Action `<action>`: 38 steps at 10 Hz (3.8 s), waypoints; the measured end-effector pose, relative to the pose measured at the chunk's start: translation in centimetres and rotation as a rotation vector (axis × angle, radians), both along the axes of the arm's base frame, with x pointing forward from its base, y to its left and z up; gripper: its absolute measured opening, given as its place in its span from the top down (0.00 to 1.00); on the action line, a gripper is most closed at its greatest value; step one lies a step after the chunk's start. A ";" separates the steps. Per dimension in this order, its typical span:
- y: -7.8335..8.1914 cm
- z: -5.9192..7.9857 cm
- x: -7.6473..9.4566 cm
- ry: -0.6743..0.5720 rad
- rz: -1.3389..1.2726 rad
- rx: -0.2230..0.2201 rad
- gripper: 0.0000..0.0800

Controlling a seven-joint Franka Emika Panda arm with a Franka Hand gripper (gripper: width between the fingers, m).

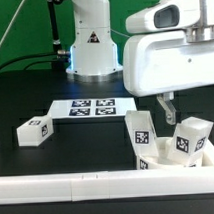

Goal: Assemble stool

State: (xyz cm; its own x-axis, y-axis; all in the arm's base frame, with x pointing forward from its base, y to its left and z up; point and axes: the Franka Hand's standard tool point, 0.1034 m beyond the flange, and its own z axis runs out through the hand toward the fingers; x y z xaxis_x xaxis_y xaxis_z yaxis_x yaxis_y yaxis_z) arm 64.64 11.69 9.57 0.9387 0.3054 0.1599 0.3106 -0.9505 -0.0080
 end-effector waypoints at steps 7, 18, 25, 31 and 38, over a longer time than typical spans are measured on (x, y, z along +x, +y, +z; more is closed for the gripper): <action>0.2 -2.1 -0.3 0.083 0.106 -0.053 0.19; -3.8 -2.3 0.8 0.062 -0.742 0.047 0.56; -6.5 -2.4 -0.5 0.096 -1.492 0.164 0.56; -6.9 -2.8 -2.8 0.140 -2.010 0.223 0.56; -10.9 1.3 -2.2 0.117 -1.848 0.271 0.19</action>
Offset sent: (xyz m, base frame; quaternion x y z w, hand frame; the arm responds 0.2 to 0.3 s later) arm 0.0047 0.0116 -0.0119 0.0033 -0.0603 -0.0307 0.9977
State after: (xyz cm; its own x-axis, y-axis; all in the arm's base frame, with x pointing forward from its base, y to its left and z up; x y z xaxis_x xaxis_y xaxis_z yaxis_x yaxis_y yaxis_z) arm 62.48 0.78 10.85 0.0190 -0.9982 -0.0574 -0.9902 -0.0109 -0.1394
